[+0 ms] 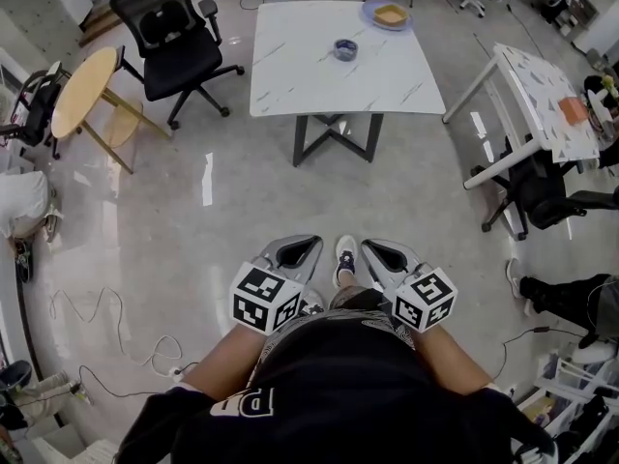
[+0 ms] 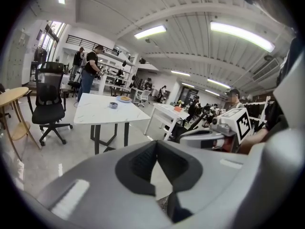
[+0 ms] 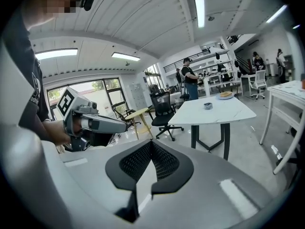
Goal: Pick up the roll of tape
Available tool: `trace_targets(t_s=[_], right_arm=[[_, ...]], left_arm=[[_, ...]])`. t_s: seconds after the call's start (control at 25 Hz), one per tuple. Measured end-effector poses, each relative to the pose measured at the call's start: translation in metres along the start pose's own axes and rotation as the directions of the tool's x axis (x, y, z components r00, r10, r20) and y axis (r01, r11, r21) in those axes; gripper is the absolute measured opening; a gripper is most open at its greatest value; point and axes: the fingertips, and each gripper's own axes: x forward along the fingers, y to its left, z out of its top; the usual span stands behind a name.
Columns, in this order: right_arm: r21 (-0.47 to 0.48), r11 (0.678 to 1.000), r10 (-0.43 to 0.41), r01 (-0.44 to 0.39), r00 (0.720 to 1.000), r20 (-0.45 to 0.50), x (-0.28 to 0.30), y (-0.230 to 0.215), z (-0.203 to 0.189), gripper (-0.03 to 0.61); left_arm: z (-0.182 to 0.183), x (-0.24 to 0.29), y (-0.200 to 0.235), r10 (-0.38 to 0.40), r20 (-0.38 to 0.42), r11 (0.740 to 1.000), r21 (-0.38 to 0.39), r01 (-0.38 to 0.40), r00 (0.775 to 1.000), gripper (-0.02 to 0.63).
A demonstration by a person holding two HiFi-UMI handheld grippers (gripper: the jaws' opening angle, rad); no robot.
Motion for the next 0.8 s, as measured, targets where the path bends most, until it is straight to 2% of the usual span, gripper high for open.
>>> trace_targets(t_s=[0.2,0.8], right_arm=[[0.007,1.0,0.013,-0.013,1.0,0.022,0.021,-0.019,0.021,0.0],[-0.023,0.998,0.059,-0.058,0.997,0.044,0.079,-0.121,0.096,0.0]], left_arm=[[0.016,0.014,0.02,0.027,-0.003,1.0,-0.005,-0.027,1.0,0.058],[0.103,0.101,0.072,0.07,0.023,0.997,0.026,-0.071,0.997,0.058]])
